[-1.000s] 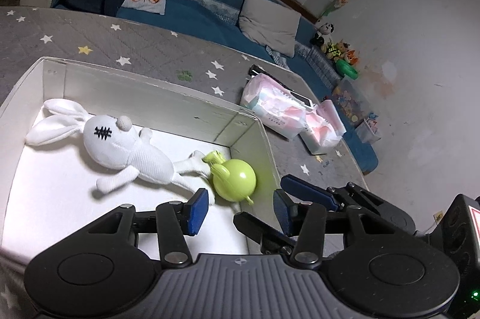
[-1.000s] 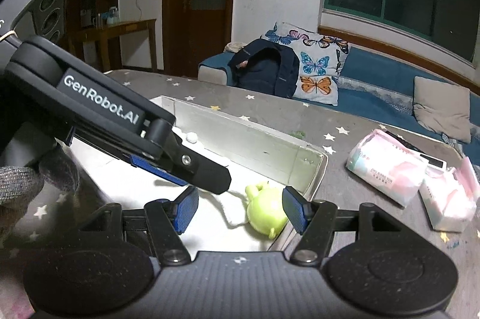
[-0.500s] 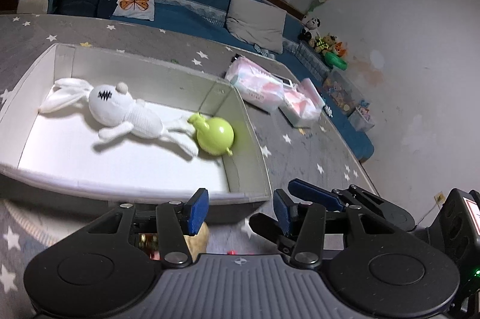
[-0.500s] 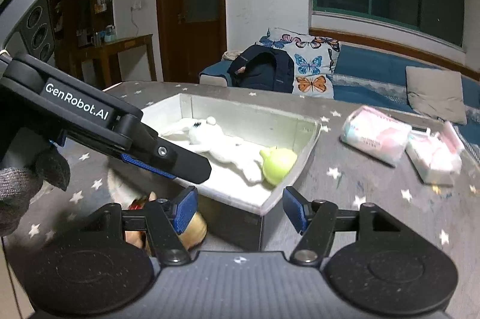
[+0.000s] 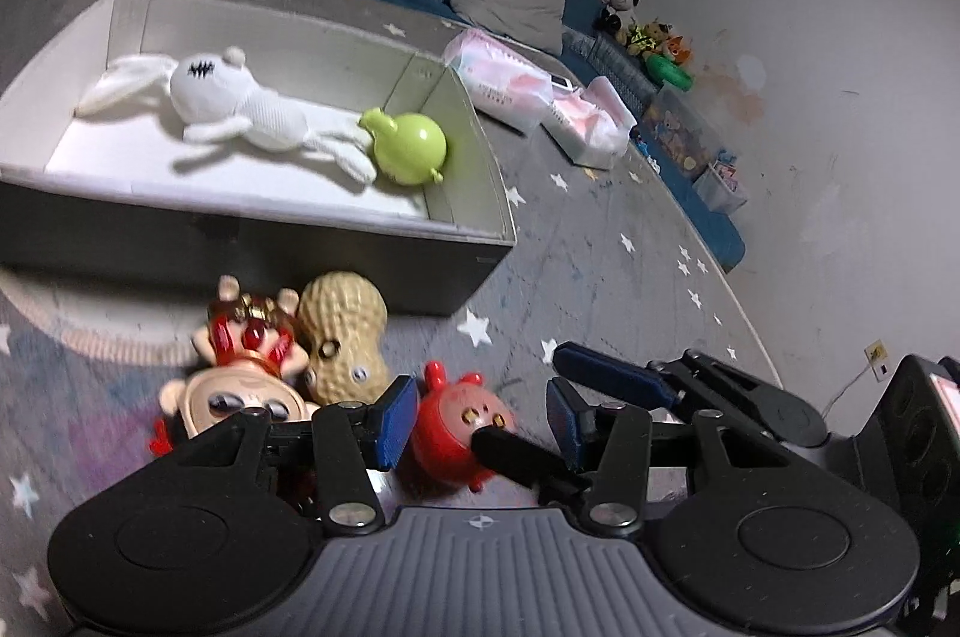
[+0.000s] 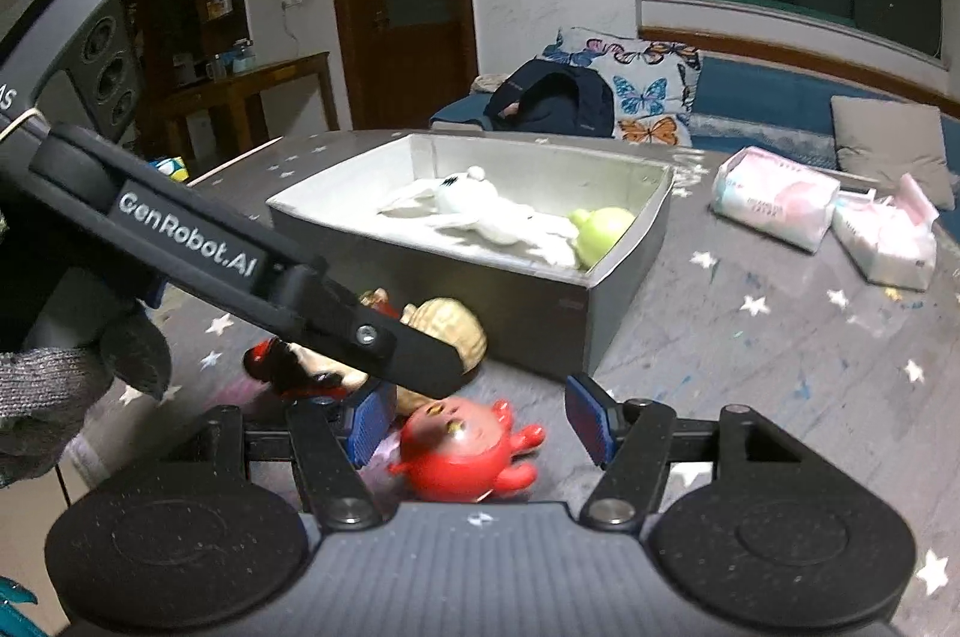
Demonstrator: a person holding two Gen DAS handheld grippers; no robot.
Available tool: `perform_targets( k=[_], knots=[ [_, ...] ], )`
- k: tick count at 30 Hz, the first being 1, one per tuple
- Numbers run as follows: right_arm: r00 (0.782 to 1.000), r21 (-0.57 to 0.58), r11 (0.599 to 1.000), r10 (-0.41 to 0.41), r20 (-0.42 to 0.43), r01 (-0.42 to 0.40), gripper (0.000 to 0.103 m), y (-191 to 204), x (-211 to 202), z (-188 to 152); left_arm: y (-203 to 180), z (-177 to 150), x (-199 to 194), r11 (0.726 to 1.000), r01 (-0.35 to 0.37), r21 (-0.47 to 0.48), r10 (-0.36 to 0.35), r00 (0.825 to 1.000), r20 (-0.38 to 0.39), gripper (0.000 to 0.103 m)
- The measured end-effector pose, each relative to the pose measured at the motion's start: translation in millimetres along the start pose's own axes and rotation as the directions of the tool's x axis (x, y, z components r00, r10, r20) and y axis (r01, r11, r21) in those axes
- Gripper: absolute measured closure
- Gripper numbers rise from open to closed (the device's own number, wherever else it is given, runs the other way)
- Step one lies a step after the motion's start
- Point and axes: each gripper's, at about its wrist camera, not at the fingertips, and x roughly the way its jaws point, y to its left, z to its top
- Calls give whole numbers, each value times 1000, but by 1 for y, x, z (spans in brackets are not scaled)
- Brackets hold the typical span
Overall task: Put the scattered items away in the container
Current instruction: 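Move the right gripper down to the red round toy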
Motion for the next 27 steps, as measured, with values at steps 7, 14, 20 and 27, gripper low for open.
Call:
perform_targets(
  k=[7,14,20,27],
  knots=[
    [1000,5,1000,9,-28,-9,39,7,3,-13,-1,-5,7,1000,-20,-24,19,1000,-21,53],
    [999,25,1000,9,-36,-8,39,3,9,-15,1,-6,14,998,-24,-60,22,999,-36,53],
    [998,43,999,26,-49,-24,40,0,15,-17,6,-6,19,993,-27,-112,22,999,-46,53],
    [998,43,999,32,-54,-29,40,0,17,-17,8,-6,22,989,-37,-142,30,998,-51,53]
  ],
)
